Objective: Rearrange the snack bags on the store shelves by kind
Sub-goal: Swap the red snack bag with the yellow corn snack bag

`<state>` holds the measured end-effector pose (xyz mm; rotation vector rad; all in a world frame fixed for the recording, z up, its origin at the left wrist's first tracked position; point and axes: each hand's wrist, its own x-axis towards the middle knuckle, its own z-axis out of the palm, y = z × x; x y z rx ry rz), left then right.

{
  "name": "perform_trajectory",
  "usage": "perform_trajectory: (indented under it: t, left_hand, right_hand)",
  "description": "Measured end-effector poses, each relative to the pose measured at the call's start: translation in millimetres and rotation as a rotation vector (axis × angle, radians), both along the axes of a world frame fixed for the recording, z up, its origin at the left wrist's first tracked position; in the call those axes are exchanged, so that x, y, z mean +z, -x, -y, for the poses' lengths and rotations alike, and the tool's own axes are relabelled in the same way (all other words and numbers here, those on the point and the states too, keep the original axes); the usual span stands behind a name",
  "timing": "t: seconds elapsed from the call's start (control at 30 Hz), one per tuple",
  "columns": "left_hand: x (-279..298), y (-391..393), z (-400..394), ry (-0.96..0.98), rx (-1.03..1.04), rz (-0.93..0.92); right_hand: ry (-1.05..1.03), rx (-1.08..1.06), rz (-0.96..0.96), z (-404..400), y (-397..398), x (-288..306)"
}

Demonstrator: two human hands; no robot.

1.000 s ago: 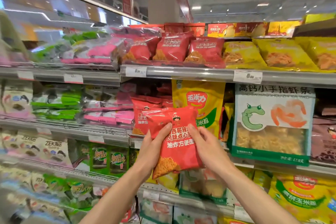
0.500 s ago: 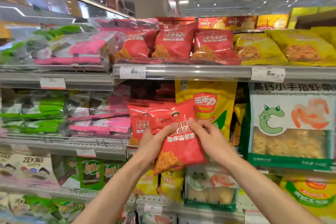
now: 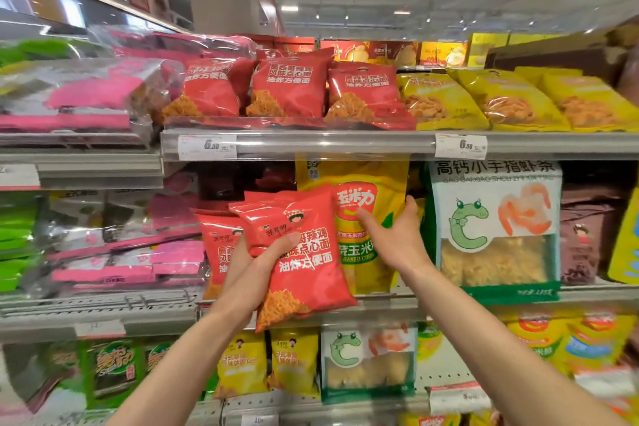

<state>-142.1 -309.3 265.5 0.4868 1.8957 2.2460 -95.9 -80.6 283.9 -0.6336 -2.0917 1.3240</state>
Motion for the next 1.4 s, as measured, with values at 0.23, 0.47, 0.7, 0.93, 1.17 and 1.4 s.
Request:
perform_trajectory:
  t: [0.23,0.47,0.7,0.93,1.17,1.4]
  left_hand:
    - [-1,6,30,-0.007,0.049,-0.013]
    - [-1,4,50,0.01,0.072,-0.003]
    - [-4,6,60,0.011,0.101,-0.025]
    - [-7,10,72,0.026,0.11,-0.042]
    - [-13,13,75,0.019,0.091,-0.049]
    - [-23,10,30,0.033,0.057,-0.06]
  right_hand:
    - [0.115,0.103,0.012,-36,21,2]
    - [0.169,0.213,-0.082,-36,21,14]
    - [0.236,0.296,-0.156,-37,16,35]
    - [0.312,0.347,-0.096,-19,7,41]
    - [0.21,0.318,-0.027,-8,-25,25]
    - [0.052,0.131,-0.04,-15,-73,14]
